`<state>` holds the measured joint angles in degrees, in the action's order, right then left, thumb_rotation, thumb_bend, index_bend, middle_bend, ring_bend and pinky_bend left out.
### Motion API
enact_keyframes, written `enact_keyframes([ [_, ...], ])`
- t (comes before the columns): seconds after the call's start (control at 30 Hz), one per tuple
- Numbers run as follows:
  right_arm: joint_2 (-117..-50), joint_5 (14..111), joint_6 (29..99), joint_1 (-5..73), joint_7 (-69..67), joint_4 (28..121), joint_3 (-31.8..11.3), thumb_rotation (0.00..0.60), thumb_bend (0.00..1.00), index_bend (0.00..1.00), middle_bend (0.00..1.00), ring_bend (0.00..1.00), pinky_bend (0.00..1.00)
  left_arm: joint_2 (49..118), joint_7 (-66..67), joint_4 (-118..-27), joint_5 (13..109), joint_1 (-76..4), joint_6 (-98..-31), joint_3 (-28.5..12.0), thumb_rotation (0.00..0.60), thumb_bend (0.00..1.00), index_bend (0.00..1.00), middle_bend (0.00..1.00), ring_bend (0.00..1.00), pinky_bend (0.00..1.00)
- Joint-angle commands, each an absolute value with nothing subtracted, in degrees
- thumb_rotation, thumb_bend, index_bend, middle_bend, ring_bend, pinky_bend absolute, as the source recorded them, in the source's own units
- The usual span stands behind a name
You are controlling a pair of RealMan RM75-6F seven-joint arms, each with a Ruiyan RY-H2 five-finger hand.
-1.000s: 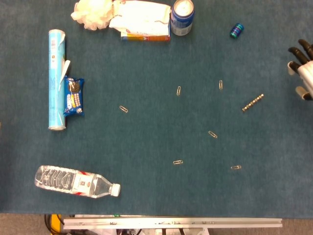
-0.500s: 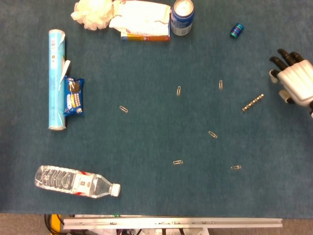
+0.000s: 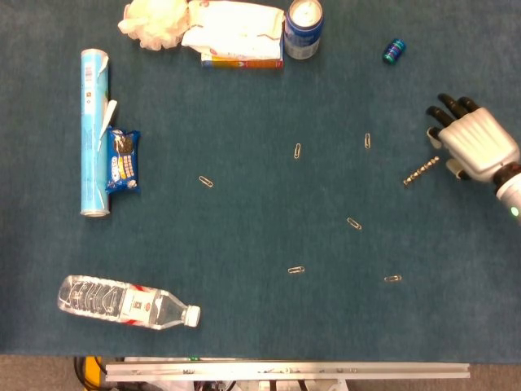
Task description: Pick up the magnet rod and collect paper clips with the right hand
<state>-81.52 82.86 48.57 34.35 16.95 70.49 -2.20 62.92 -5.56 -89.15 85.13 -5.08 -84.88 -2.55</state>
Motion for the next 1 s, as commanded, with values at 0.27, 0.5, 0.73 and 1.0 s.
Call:
enact_keyframes([
  [0.27, -82.91, 81.95, 47.54, 35.26, 17.29, 69.20, -1.75, 0.600, 0.27, 0.47, 0.19, 0.07, 0.19, 62.77, -5.96, -89.14, 85.20, -4.91, -85.05, -2.54, 0.600, 0.30, 0.48, 0.44, 0.42, 0.66],
  [0.5, -83.89, 81.51, 46.72, 35.84, 17.40, 68.13, -1.32, 0.600, 0.27, 0.47, 0.19, 0.07, 0.19, 62.72, -6.07, -89.14, 85.25, -4.87, -85.09, -2.56, 0.600, 0.30, 0.48, 0.44, 0.42, 0.66],
  [0.73, -84.56, 81.21, 46.30, 36.23, 17.60, 67.45, -0.91, 0.600, 0.27, 0.47, 0.19, 0.07, 0.19, 62.63, -6.23, -89.18, 85.29, -4.77, -85.24, -2.59, 0.600, 0.30, 0.48, 0.44, 0.42, 0.66],
  [1.0, -85.03, 80.85, 46.01, 36.56, 17.94, 67.10, -0.63, 0.600, 0.27, 0.47, 0.19, 0.07, 0.19, 62.56, -6.36, -89.18, 85.45, -4.67, -85.40, -2.56, 0.600, 0.30, 0.48, 0.44, 0.42, 0.66],
])
